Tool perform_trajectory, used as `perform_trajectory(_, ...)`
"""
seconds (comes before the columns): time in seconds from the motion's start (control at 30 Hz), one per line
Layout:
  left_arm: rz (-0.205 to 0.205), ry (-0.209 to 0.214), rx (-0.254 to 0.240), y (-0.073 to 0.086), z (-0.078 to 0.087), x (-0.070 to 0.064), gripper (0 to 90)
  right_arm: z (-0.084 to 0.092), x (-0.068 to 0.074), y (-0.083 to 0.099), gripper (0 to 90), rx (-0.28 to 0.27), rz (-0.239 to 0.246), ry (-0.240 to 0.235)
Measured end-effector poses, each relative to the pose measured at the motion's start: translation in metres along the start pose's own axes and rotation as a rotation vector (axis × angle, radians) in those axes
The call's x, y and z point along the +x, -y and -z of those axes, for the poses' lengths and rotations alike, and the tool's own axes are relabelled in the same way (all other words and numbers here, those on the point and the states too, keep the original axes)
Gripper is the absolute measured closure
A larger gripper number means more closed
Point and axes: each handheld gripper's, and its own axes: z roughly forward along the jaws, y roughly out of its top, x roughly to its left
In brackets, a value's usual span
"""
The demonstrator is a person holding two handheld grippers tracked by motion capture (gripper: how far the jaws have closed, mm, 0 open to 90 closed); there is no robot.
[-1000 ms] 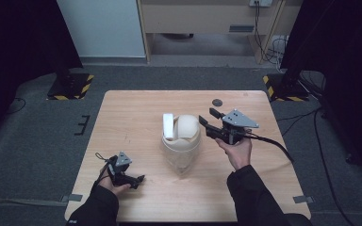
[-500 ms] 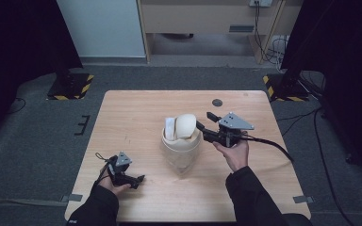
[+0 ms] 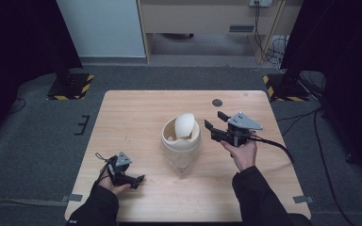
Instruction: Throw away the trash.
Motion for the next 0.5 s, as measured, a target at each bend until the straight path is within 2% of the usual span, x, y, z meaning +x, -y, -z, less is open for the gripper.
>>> perform_trajectory(0.1, 0.000, 0.000, 0.000, 0.000, 0.000, 0.000, 0.0, 0.006, -0.008, 0.013, 31.4, 0.050, -0.014, 0.006)
perform_trajectory(0.17, 0.001, 0.000, -0.003, 0.000, 0.000, 0.000, 0.0, 0.011, -0.014, 0.023, 30.9, 0.090, -0.002, 0.018)
perform_trajectory(0.3, 0.001, -0.002, -0.007, 0.001, 0.000, 0.000, 0.0, 0.023, -0.028, 0.042, 28.7, 0.165, -0.008, 0.025)
perform_trajectory(0.5, 0.003, -0.004, -0.026, 0.003, 0.000, 0.000, 0.0, 0.045, -0.046, 0.073, 25.6, 0.269, -0.069, 0.062)
